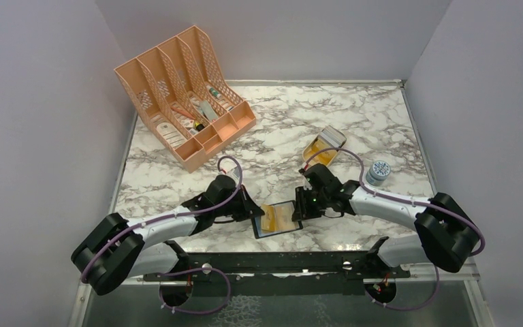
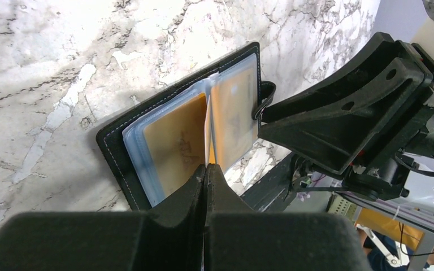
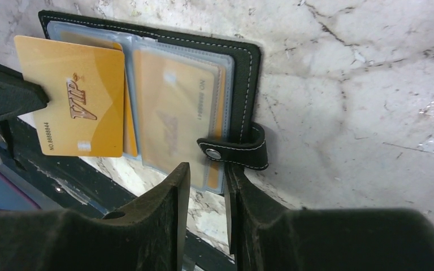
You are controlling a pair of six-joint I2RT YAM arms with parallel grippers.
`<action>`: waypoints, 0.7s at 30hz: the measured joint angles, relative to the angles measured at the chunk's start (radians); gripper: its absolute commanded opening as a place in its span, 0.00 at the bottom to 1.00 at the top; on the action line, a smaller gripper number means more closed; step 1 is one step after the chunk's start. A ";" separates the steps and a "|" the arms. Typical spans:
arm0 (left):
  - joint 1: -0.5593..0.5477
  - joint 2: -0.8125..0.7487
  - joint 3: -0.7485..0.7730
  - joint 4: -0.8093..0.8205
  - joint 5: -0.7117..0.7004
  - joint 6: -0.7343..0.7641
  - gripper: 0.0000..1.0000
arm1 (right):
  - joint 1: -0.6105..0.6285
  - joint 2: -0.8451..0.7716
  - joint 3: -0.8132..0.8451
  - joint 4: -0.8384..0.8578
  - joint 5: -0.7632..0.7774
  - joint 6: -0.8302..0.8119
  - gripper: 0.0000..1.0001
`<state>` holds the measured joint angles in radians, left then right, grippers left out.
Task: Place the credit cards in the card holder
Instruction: Insert the credit card into the card holder.
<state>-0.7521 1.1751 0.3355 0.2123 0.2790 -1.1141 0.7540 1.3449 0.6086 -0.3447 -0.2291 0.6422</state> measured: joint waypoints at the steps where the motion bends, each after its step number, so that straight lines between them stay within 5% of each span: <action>1: 0.001 0.003 -0.001 0.002 0.002 -0.002 0.00 | 0.003 0.000 0.000 0.000 0.000 0.003 0.29; 10: 0.005 0.020 -0.018 0.042 0.040 -0.036 0.00 | 0.011 -0.035 0.029 -0.058 0.029 -0.004 0.49; 21: 0.006 0.018 -0.018 0.052 0.046 -0.067 0.00 | 0.011 0.017 0.130 -0.110 0.143 -0.074 0.56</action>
<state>-0.7460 1.1931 0.3176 0.2642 0.3252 -1.1812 0.7647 1.3621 0.7383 -0.4545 -0.0864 0.5682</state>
